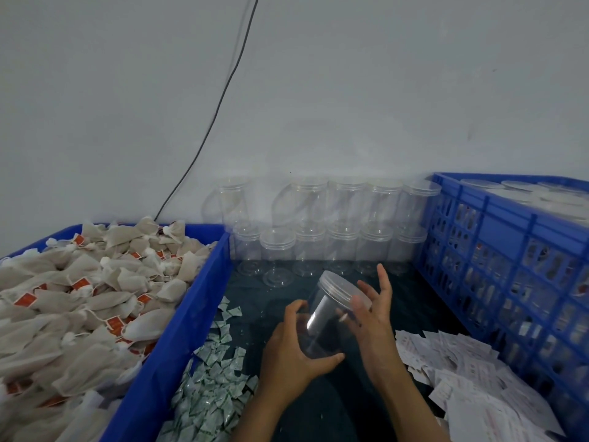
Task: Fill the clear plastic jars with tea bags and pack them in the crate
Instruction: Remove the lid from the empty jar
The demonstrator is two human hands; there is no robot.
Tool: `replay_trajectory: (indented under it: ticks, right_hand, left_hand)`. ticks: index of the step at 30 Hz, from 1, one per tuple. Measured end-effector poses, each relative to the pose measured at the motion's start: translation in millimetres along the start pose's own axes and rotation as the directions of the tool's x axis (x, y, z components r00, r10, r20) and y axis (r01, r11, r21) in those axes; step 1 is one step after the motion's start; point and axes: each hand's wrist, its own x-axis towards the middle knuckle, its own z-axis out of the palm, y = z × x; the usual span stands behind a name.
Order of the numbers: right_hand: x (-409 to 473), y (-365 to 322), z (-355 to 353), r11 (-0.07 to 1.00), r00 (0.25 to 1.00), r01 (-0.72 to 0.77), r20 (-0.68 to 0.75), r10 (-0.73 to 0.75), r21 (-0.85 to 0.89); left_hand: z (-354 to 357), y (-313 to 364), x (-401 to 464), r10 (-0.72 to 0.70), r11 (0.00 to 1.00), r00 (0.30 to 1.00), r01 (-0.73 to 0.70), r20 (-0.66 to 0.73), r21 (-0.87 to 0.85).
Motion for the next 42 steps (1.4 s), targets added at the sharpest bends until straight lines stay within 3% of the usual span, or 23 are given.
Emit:
replay_trajectory:
  ticks: [2,5,8,11,14,21,24,27,29,30,31,33,34,36,39,42]
  right_hand:
    - [-1,1,5,0.996,0.998,0.043,-0.036,-0.046,-0.08]
    - [-2,4,7,0.992,0.996,0.081,-0.03,-0.084,-0.102]
    - [-2,-2,4,0.998,0.998,0.057,-0.016,-0.057,0.011]
    - [0,-10,-2,0.99,0.999,-0.026,0.03,0.022,0.137]
    - [0,-14,-7,0.962,0.992,-0.109,0.084,0.091,0.25]
    - [-2,-11,-13,0.833,0.954,-0.273,0.246,0.17,0.482]
    - [-1,-11,-13,0.816,0.962,-0.262,0.211,0.176,0.515]
    - [-1,-5,-8,0.979,0.995,-0.099,0.003,0.1,0.179]
    - [-2,-2,-1,0.995,0.994,-0.074,-0.08,0.079,0.06]
    - [-3,-1,1,0.998,0.993,-0.059,-0.098,0.062,0.035]
    - [-4,-1,3,0.999,0.992,-0.037,-0.117,0.038,0.007]
    - [-5,-1,4,1.0,0.991,-0.008,-0.134,0.006,-0.013]
    - [-5,-1,3,1.0,0.99,-0.006,-0.14,0.005,-0.005]
    - [-4,-5,2,0.999,0.991,-0.032,-0.131,0.034,0.014]
    - [1,-9,-5,0.967,0.993,-0.087,-0.058,0.103,0.238]
    - [6,-11,-15,0.904,0.984,-0.132,-0.054,0.168,0.407]
  left_hand:
    - [1,-1,-1,0.036,0.998,0.999,-0.035,-0.013,0.043]
    - [0,-2,-1,-0.038,0.985,0.998,0.047,0.058,-0.166]
    - [-6,0,2,-0.057,0.902,0.979,0.135,0.198,-0.41]
    - [-13,3,4,-0.02,0.789,0.909,0.27,0.416,-0.552]
    - [-18,1,4,0.027,0.71,0.83,0.376,0.556,-0.596]
    - [-17,0,10,0.101,0.689,0.732,0.436,0.674,-0.578]
    - [-15,2,7,0.035,0.682,0.825,0.393,0.565,-0.617]
    - [-10,3,4,-0.015,0.795,0.952,0.197,0.305,-0.574]
    - [-7,3,2,0.018,0.963,0.991,0.019,0.132,-0.269]
    - [-7,3,1,0.058,0.996,0.997,-0.055,0.055,-0.066]
    - [-7,3,1,0.104,0.991,0.995,-0.104,0.0,0.087]
    - [-8,5,1,0.145,0.974,0.989,-0.138,-0.025,0.181]
    - [-9,6,1,0.136,0.978,0.991,-0.132,-0.016,0.159]
    - [-12,8,2,0.046,0.997,0.996,-0.041,0.077,-0.067]
    - [-16,9,1,-0.023,0.858,0.935,0.2,0.354,-0.474]
    - [-20,12,0,-0.056,0.789,0.904,0.301,0.425,-0.536]
